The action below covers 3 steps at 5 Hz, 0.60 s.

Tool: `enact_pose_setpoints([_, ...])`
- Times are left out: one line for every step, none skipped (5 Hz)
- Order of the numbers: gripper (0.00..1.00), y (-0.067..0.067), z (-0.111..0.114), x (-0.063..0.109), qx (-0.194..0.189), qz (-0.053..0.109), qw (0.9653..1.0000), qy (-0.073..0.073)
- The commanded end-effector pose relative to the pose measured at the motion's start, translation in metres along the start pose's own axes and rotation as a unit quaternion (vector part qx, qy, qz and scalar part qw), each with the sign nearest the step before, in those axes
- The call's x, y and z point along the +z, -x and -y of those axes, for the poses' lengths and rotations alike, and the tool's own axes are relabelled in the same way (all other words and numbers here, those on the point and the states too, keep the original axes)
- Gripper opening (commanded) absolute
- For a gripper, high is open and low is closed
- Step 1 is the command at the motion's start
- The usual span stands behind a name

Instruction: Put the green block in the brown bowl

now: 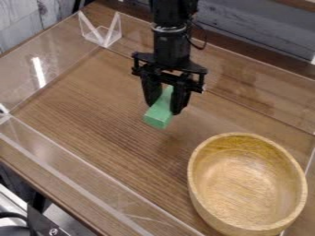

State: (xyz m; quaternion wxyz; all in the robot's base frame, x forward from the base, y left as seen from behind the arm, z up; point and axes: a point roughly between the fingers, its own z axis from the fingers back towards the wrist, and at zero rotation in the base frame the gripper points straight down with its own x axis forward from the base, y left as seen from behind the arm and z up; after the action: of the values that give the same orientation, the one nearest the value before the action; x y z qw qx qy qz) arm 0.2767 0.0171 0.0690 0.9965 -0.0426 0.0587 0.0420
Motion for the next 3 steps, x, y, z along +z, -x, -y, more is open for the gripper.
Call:
enact_pose_setpoints([0.00,0.004,0.020,0.037,-0.017,0.041,0.9990,0.003])
enact_pose_setpoints([0.00,0.018,0.044,0.062,-0.032,0.044,0.9985,0.005])
enact_pose_setpoints([0.00,0.039,0.087,0.073,-0.058,0.045,0.9973,0.007])
